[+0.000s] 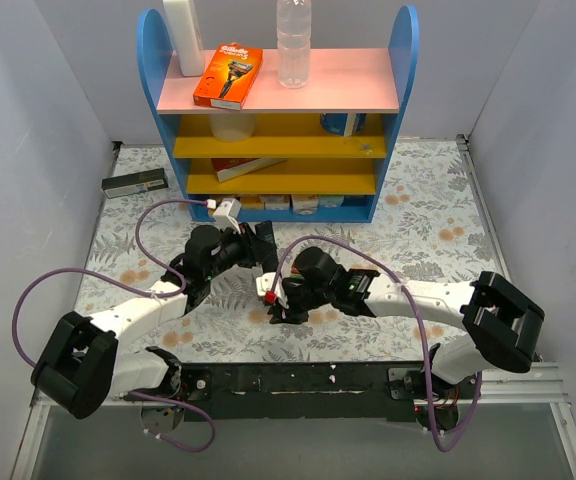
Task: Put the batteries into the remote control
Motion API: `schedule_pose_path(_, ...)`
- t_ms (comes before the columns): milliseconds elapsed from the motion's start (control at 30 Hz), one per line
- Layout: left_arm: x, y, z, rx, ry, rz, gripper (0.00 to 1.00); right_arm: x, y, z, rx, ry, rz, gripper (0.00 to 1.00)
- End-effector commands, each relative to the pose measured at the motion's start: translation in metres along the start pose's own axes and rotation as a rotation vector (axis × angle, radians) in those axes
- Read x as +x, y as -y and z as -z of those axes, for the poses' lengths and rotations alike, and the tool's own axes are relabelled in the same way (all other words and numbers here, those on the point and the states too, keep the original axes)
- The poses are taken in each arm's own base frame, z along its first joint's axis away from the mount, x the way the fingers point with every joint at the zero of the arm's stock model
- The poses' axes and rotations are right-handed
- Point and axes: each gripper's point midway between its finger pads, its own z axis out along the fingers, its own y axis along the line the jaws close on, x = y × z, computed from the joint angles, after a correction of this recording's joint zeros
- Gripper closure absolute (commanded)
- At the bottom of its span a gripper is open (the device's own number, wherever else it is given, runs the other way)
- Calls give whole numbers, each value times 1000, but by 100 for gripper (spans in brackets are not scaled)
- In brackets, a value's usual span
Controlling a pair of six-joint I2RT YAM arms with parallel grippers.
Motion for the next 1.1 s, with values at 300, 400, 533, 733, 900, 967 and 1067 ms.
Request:
schedule_pose_path(300, -31, 21, 16, 67, 116, -83, 100, -22, 17, 39, 211, 36, -25, 56)
schedule_pose_path(400, -22, 31, 21, 121, 70, -79, 100, -28, 20, 49, 255, 66, 30, 40)
schedule_pose_path(533, -24, 40, 28, 148, 59, -71, 100, -30, 24, 49, 256, 49, 80, 28)
schedule_pose_path(733, -26, 46, 32, 152, 47, -74, 100, -43, 38, 45, 277, 51, 127, 19)
schedule_pose_path(900, -25, 45, 32, 149, 41, -68, 100, -53, 47, 44, 302, 67, 159, 20)
schedule_pose_path(967, -24, 46, 31, 152, 36, -69, 100, -55, 47, 43, 295, 71, 164, 20)
schedule_pose_path(1067, -23, 47, 30, 156, 27, -65, 100, -55, 45, 41, 275, 65, 167, 23)
